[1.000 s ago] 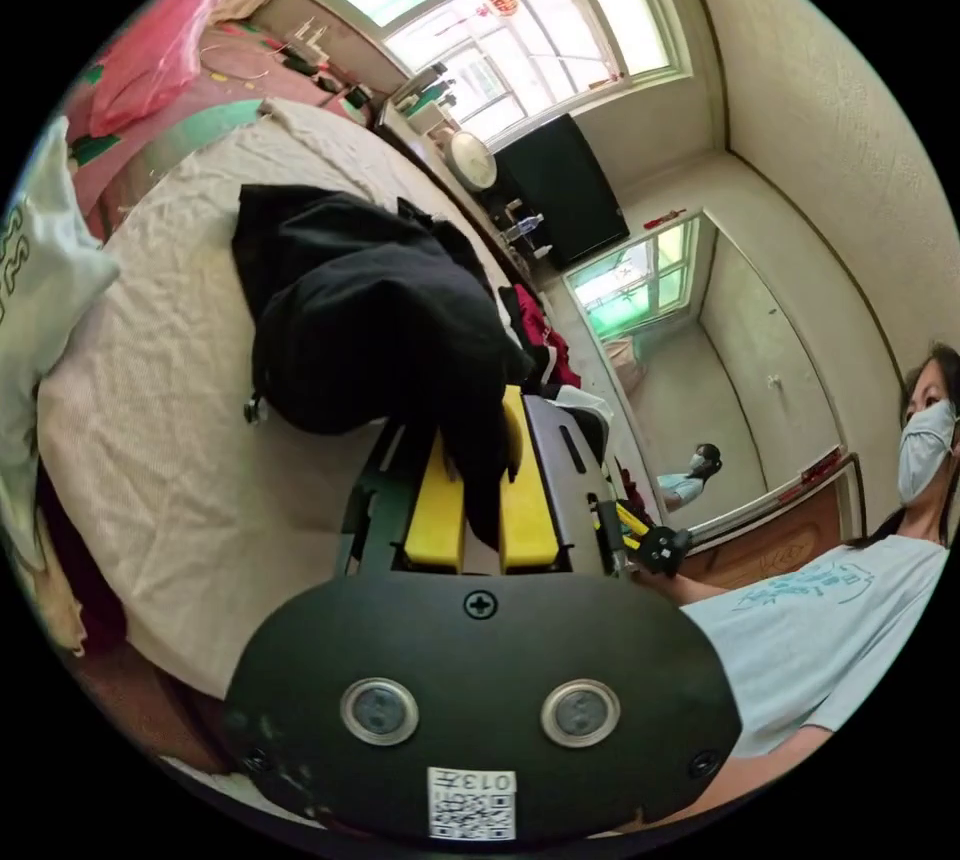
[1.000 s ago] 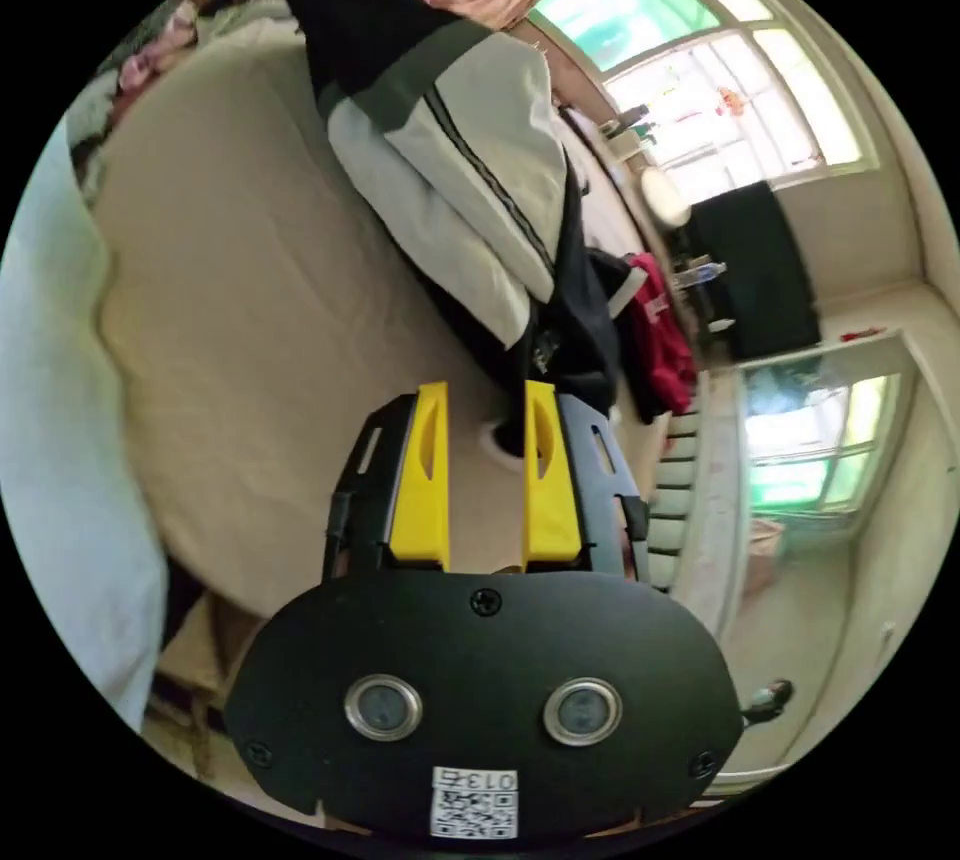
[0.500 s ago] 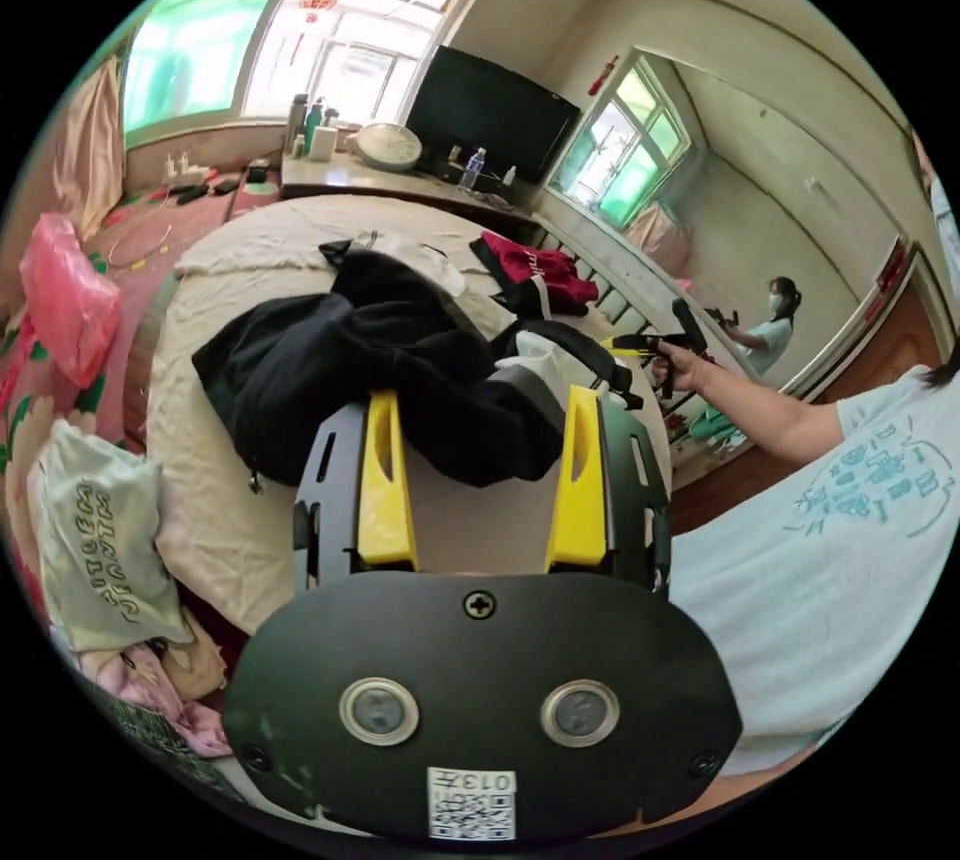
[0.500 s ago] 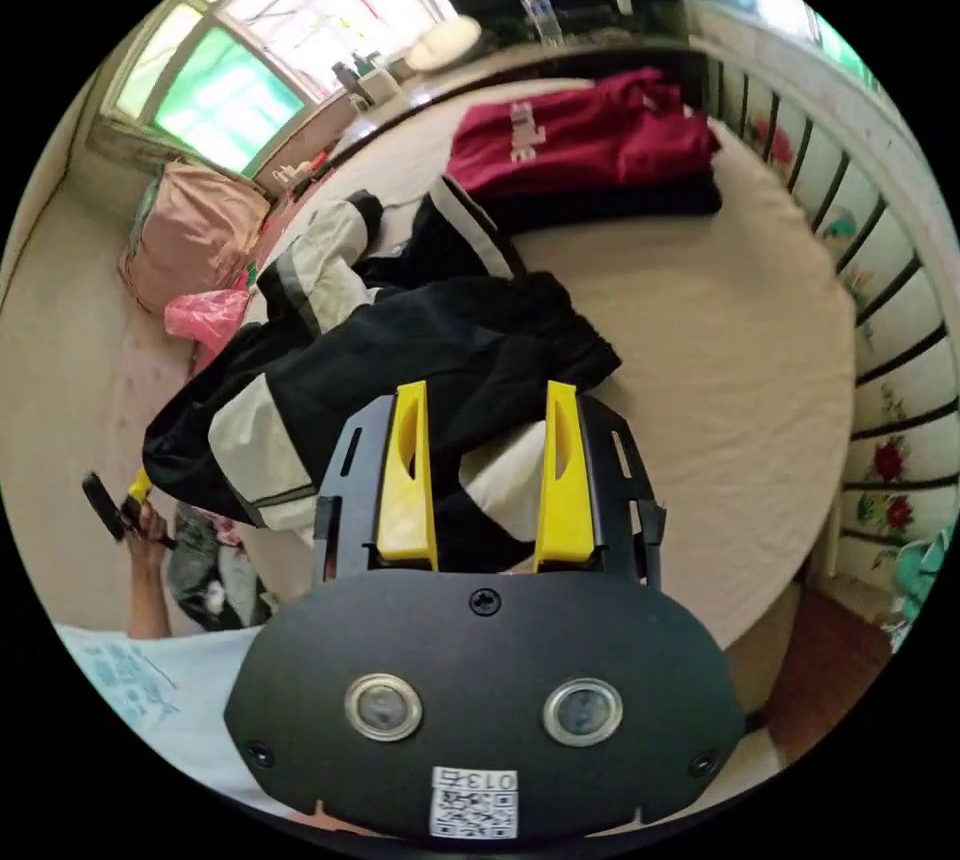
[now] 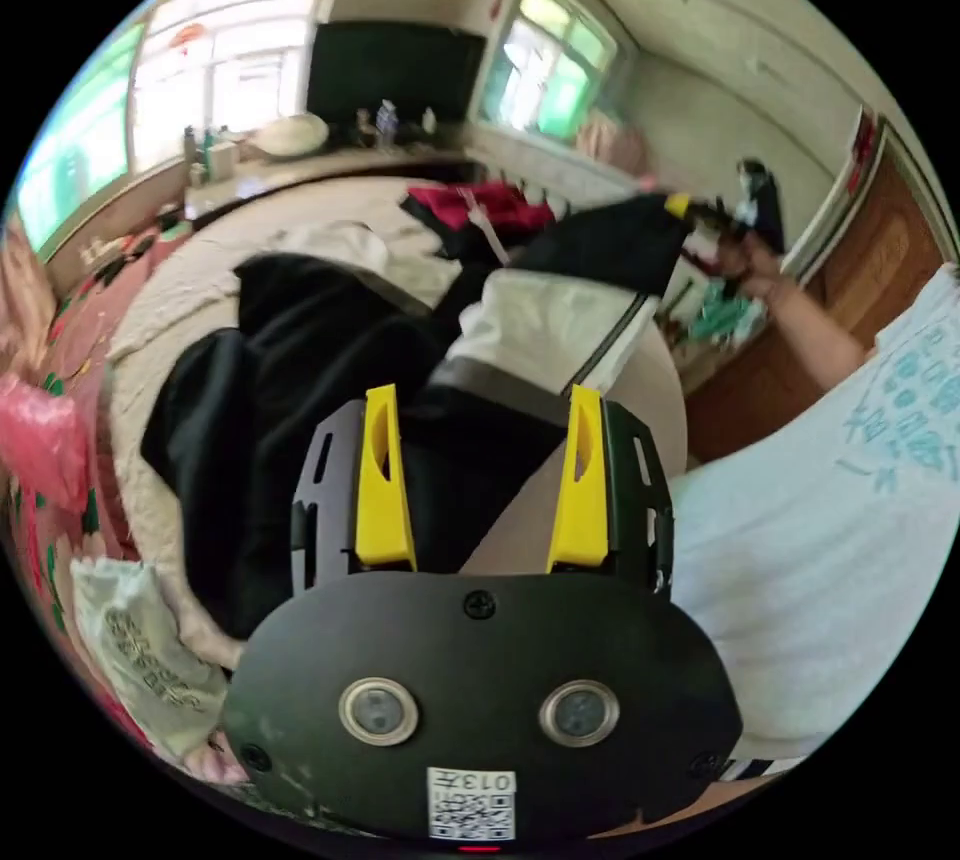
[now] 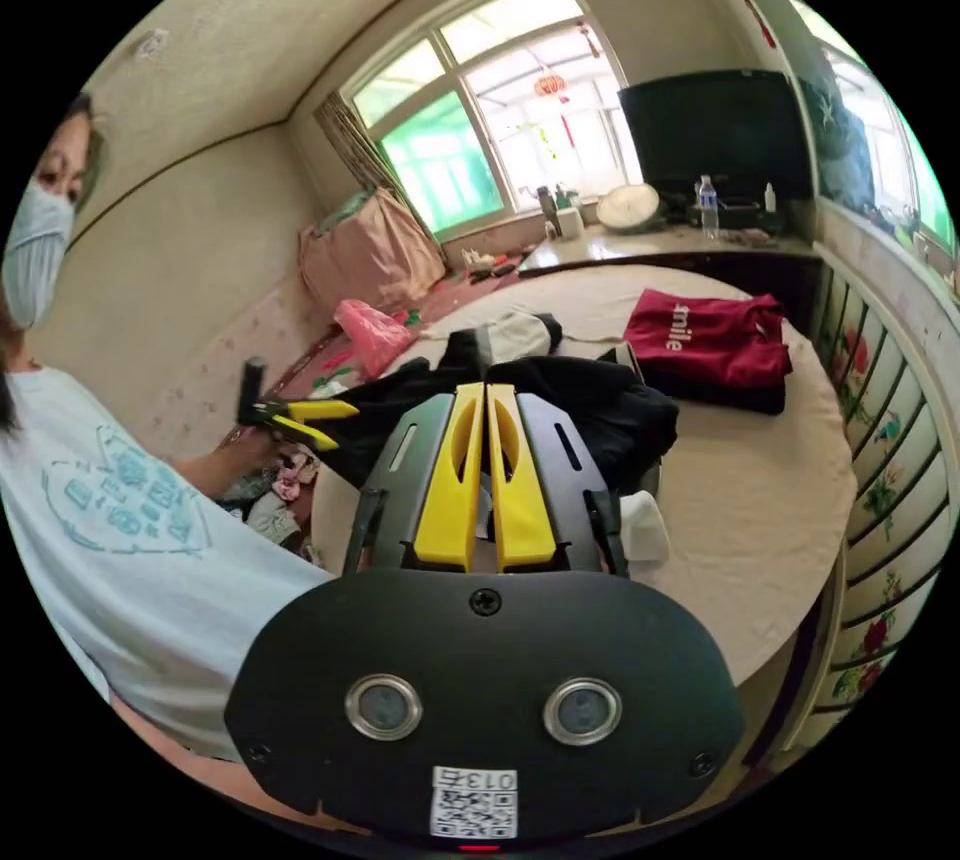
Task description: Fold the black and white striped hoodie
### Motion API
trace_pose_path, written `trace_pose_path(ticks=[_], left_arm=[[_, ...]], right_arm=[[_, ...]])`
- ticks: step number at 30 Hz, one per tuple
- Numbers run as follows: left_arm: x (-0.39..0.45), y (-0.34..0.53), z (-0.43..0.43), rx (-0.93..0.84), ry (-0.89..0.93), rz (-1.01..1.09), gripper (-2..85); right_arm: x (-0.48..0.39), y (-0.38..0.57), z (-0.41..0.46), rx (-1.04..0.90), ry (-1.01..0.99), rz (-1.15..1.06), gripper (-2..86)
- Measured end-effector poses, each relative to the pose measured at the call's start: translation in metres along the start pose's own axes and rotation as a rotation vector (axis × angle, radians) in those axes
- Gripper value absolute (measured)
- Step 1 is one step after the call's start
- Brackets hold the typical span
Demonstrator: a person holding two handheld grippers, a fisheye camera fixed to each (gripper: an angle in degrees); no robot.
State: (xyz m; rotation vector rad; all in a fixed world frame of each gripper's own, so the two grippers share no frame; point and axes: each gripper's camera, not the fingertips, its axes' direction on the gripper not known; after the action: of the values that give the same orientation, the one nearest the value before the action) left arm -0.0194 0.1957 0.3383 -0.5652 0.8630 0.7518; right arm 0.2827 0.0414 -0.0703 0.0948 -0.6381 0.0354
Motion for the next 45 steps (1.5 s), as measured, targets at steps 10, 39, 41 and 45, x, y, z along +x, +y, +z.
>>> trace_pose_path(ticks=[10,39,41,45], left_arm=[[0.017,-0.033,-0.026,-0.18,0.186,0.326,0.3],[-0.143,0.035,-0.068,0.154,0.087,-0.732,2.1],[-0.133,0.026,-0.081,0.169,0.104,-0.684,1.8],[-0.122,0.02,-0.107,0.189,0.11,-0.647,1.5]], right_arm=[[-0.042,0.12,-0.057,-0.332,0.044,0.206,0.2],[0.165,-0.029,0.122,-0.447,0.188,0.278,1.2],[0.138,-0.052,0.096,-0.415,0.257,0.166,0.8],[0.089,-0.085,0.012,-0.383,0.432,0.107,0.5]])
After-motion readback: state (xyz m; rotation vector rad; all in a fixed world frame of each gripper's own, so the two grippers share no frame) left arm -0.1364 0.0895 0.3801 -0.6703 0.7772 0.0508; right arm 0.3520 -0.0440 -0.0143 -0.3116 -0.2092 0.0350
